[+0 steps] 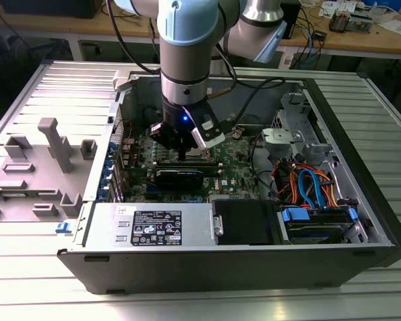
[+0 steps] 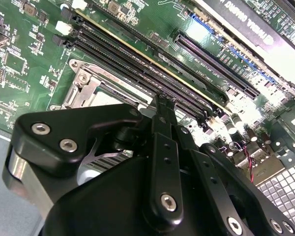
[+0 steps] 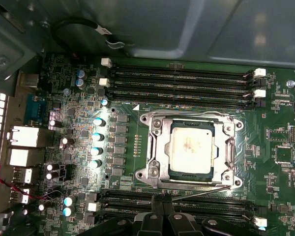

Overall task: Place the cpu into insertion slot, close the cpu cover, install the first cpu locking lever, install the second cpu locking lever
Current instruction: 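Install the second cpu locking lever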

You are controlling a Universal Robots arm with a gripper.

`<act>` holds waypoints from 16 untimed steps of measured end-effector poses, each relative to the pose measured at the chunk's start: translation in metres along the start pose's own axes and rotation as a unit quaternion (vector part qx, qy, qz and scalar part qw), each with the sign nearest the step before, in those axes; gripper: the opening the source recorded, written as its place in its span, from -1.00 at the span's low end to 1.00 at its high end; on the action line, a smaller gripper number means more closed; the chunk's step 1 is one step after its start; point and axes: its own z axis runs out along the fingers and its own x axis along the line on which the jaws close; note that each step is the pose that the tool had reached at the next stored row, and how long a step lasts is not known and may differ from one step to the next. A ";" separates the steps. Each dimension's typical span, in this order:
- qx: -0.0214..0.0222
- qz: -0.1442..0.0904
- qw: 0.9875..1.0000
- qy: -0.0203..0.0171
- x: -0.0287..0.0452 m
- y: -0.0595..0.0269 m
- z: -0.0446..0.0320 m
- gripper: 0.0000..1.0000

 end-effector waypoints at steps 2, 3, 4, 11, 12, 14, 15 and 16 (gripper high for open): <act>0.000 0.000 1.000 0.000 0.0000 0.0000 0.0000 -0.79; 0.000 0.000 1.000 0.000 0.0000 0.0000 0.0000 -0.79; 0.000 0.000 1.000 0.000 0.0000 0.0000 0.0000 -0.79; 0.000 0.000 1.000 0.000 0.0000 0.0000 0.0000 -0.79; 0.000 0.000 1.000 0.000 0.0000 0.0000 0.0000 -0.79; 0.000 0.000 1.000 0.000 0.0000 0.0000 0.0000 -0.79; 0.000 0.000 1.000 0.000 0.0000 0.0000 0.0000 -0.79; 0.000 0.000 1.000 0.000 0.0000 0.0000 0.0000 -0.79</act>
